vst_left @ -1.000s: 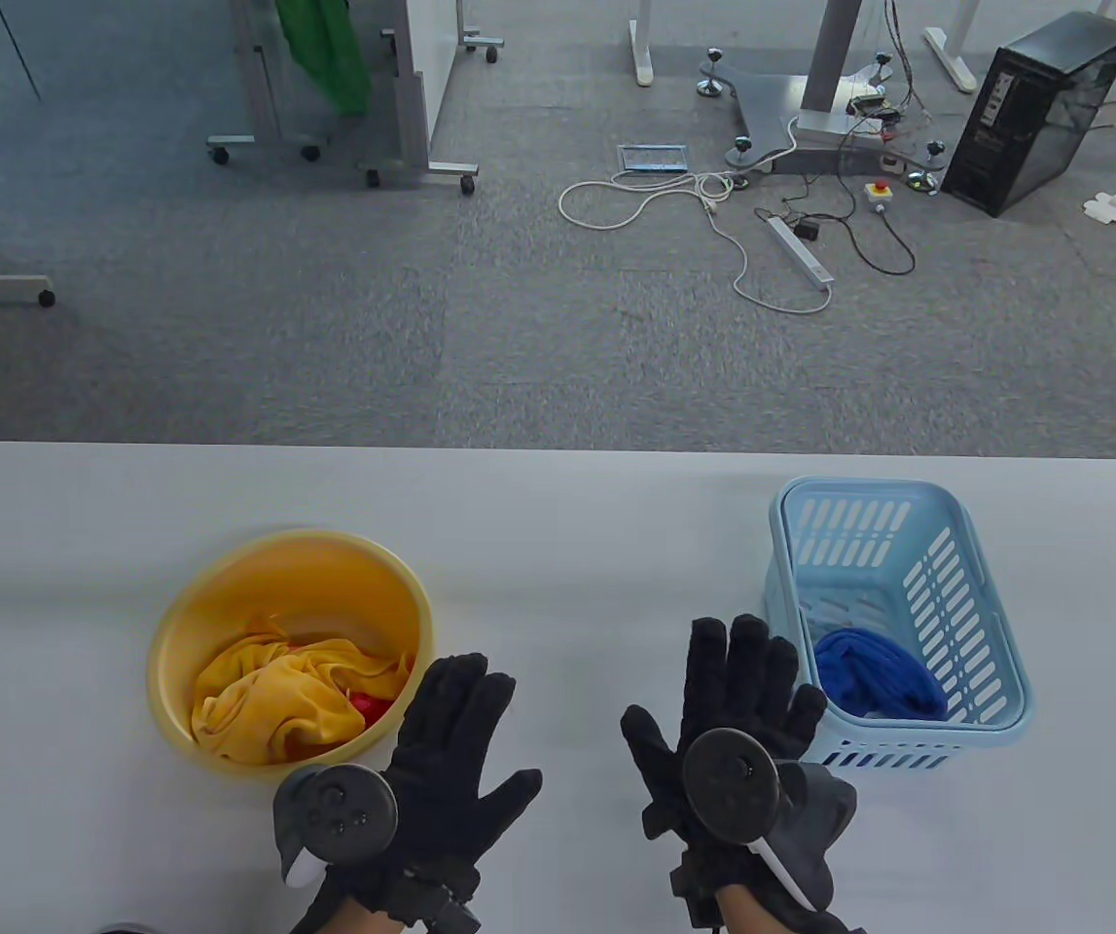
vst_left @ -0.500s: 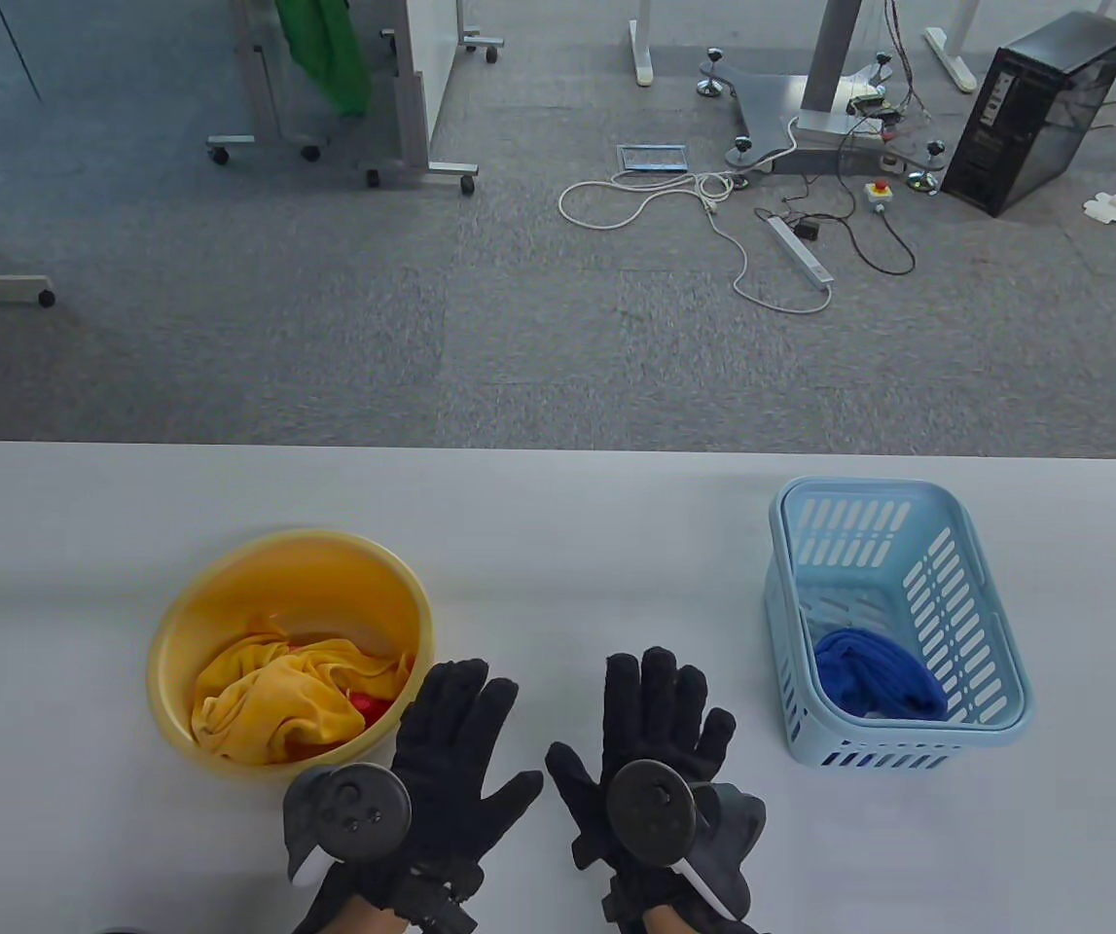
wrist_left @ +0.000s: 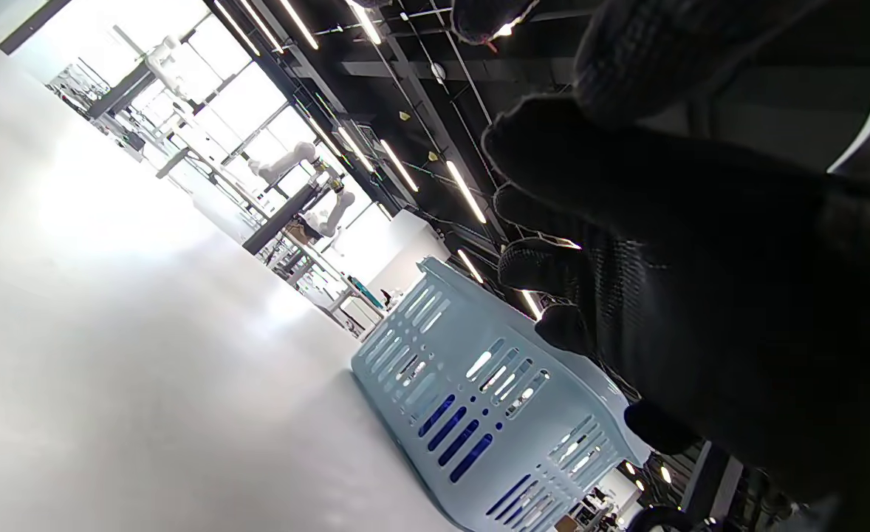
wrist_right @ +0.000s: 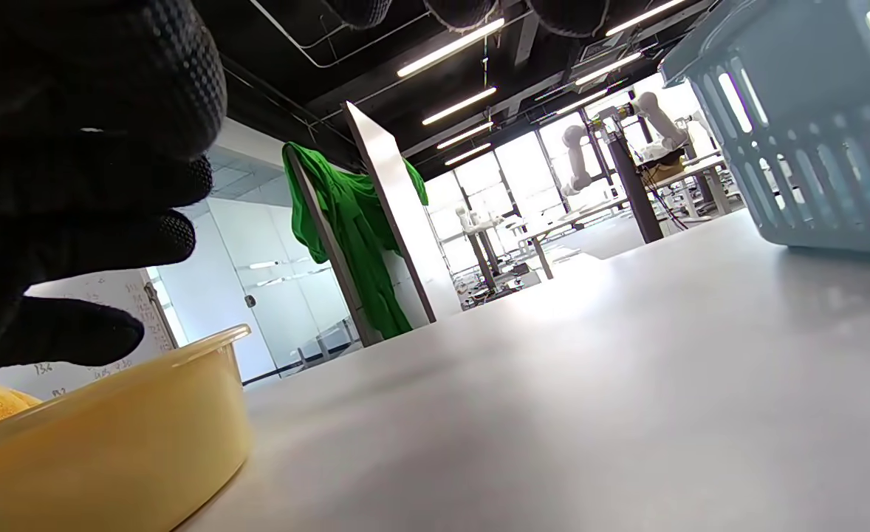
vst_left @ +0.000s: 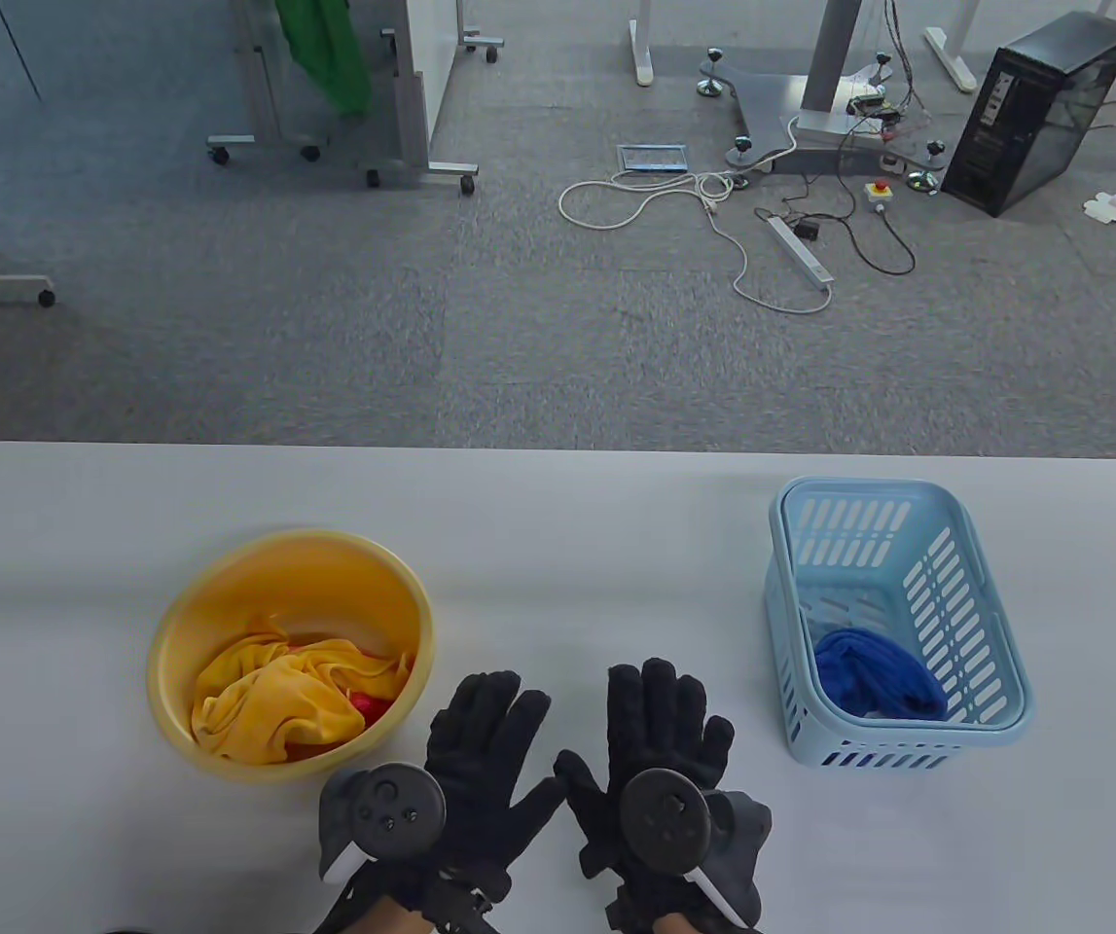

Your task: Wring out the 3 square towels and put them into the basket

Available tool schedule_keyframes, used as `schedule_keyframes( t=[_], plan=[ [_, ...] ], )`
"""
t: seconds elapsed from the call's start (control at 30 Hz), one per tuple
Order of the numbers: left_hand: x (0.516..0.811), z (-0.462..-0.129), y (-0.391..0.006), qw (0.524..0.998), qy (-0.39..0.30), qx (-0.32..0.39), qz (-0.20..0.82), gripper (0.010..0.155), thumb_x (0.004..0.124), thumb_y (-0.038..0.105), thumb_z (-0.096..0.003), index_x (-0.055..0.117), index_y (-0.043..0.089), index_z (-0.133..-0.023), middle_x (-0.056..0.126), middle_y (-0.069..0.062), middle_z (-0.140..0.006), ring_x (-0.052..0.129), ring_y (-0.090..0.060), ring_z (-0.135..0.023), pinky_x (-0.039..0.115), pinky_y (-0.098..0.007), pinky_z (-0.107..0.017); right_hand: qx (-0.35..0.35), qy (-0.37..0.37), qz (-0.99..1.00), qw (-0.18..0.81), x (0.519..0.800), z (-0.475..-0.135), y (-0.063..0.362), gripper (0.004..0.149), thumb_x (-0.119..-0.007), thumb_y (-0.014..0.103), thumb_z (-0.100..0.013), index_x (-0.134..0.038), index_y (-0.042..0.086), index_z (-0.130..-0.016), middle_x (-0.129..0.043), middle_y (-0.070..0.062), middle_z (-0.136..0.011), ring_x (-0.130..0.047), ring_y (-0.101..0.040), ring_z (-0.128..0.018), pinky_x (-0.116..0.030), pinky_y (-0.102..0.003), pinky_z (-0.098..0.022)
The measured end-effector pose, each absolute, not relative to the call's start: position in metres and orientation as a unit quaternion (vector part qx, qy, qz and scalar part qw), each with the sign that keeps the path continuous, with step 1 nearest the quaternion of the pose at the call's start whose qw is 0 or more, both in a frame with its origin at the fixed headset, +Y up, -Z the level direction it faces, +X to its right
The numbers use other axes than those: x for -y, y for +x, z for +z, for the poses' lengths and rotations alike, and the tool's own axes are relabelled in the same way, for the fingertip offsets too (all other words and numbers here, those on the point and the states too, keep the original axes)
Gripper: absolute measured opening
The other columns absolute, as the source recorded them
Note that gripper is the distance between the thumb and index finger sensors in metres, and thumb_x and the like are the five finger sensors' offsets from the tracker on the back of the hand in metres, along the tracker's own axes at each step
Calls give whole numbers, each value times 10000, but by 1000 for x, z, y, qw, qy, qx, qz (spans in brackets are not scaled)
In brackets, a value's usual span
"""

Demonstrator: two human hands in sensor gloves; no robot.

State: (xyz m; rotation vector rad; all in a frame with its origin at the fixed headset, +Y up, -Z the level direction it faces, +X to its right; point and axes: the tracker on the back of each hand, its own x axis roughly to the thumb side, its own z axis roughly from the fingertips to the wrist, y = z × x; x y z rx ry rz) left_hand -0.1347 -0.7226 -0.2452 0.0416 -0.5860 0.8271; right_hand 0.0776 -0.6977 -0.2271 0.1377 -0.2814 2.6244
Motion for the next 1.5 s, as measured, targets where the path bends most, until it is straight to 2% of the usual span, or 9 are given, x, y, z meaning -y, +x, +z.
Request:
schedule_keyframes(
  t=[0.27, 0.5, 0.67, 0.8, 0.97, 1.13, 1.33, 1.43, 1.5],
  plan=[
    [712, -258, -129, 880, -27, 271, 389, 796, 815, 556, -562, 405, 277, -1185, 251, -173, -1212, 190, -488, -1113, 230, -760, -688, 87, 33, 955, 281, 701, -228, 85, 883, -839, 498, -544, -312, 137, -1153, -251, -236, -1169, -303, -609, -1029, -266, -794, -691],
    [659, -281, -142, 904, -16, 275, 327, 790, 816, 556, -560, 435, 261, -1185, 253, -184, -1208, 210, -497, -1109, 248, -766, -683, 80, 45, 942, 323, 695, -226, 92, 919, -837, 563, -527, -319, 139, -1157, -250, -238, -1172, -309, -609, -1032, -271, -797, -692],
    [621, -304, -164, 942, -11, 219, 254, 788, 819, 563, -552, 444, 277, -1183, 255, -171, -1212, 239, -485, -1113, 254, -762, -692, 78, 42, 940, 330, 694, -226, 98, 920, -841, 567, -524, -329, 138, -1157, -264, -242, -1173, -323, -608, -1034, -279, -799, -692],
    [611, -328, -182, 957, -77, 179, 215, 783, 830, 557, -540, 466, 277, -1175, 364, -173, -1210, 326, -482, -1119, 244, -775, -683, 58, 54, 935, 346, 698, -229, 97, 926, -844, 572, -521, -332, 138, -1159, -268, -250, -1172, -331, -608, -1034, -280, -801, -691],
    [620, -350, -204, 977, -93, 113, 157, 771, 861, 535, -526, 530, 249, -1161, 477, -185, -1192, 417, -496, -1103, 264, -778, -683, 53, 49, 937, 342, 699, -230, 98, 922, -839, 570, -526, -329, 135, -1159, -279, -257, -1170, -341, -605, -1034, -285, -799, -693],
    [646, -373, -218, 982, -185, 26, 35, 720, 886, 480, -521, 618, 228, -1140, 578, -201, -1166, 451, -504, -1095, 253, -783, -681, 42, 49, 935, 350, 703, -231, 100, 975, -843, 572, -523, -254, 118, -1153, -291, -267, -1167, -359, -604, -1035, -291, -802, -693],
    [664, -393, -209, 975, -212, 34, -62, 744, 937, 467, -489, 636, 253, -1135, 590, -168, -1180, 420, -482, -1122, 252, -787, -685, 32, 41, 937, 347, 707, -234, 101, 959, -840, 572, -526, -274, 120, -1155, -301, -270, -1165, -367, -604, -1033, -291, -801, -693],
    [677, -400, -201, 942, -312, 26, -117, 781, 940, 489, -490, 591, 284, -1158, 526, -151, -1216, 306, -468, -1146, 189, -787, -683, 19, 51, 933, 355, 710, -236, 101, 957, -847, 578, -518, -297, 125, -1157, -325, -270, -1164, -400, -597, -1033, -298, -804, -691],
    [683, -405, -197, 937, -311, 31, -155, 787, 946, 484, -484, 588, 287, -1157, 519, -139, -1222, 303, -465, -1147, 192, -785, -685, -7, 59, 928, 367, 713, -237, 100, 951, -846, 576, -520, -302, 127, -1158, -322, -271, -1165, -401, -597, -1034, -294, -805, -691]
  ],
)
